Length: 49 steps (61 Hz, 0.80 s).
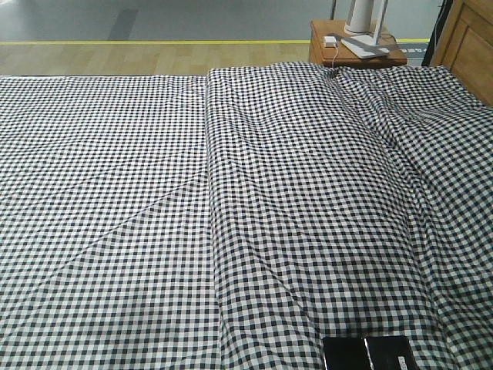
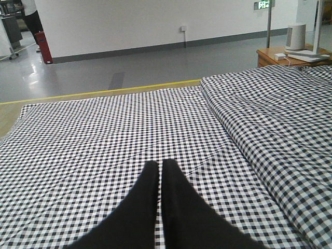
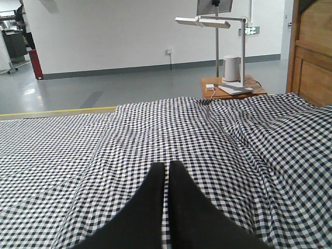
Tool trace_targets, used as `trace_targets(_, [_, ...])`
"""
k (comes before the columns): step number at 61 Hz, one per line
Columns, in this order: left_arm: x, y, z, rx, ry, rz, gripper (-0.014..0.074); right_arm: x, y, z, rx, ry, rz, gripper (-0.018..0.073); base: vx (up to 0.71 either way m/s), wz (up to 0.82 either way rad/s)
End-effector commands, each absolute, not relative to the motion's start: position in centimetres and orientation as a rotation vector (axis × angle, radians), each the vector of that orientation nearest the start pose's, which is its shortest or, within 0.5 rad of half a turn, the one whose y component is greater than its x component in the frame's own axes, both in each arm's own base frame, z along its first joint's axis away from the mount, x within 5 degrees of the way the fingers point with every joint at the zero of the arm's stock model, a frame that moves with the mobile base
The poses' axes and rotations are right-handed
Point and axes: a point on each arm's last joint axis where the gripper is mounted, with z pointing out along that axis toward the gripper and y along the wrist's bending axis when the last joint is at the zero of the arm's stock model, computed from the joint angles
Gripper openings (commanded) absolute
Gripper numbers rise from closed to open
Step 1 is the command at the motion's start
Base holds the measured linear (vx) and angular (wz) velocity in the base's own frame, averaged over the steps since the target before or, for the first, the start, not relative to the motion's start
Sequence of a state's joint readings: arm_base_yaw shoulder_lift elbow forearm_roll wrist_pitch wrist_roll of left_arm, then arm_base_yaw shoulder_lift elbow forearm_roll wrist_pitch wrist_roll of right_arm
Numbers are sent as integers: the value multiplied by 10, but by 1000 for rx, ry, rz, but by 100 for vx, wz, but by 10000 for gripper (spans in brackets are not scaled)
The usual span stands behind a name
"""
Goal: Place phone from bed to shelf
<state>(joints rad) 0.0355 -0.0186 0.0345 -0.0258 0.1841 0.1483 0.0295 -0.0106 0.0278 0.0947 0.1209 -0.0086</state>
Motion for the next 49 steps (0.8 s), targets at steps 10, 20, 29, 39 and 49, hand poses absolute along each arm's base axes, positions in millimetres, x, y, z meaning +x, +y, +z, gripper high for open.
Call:
trace_targets(10, [55, 2, 200, 57, 1583, 112, 1, 56, 2, 200, 28, 1538, 77, -5, 0, 0])
trace_targets(20, [55, 2, 200, 57, 1583, 112, 1, 56, 2, 200, 28, 1538, 77, -5, 0, 0])
trace_targets(29, [55, 2, 200, 57, 1583, 112, 1, 56, 2, 200, 28, 1538, 77, -5, 0, 0])
trace_targets(39, [55, 2, 200, 57, 1583, 112, 1, 56, 2, 200, 28, 1538, 77, -5, 0, 0])
trace_targets(49, [55, 2, 200, 57, 1583, 112, 1, 56, 2, 200, 28, 1538, 77, -5, 0, 0])
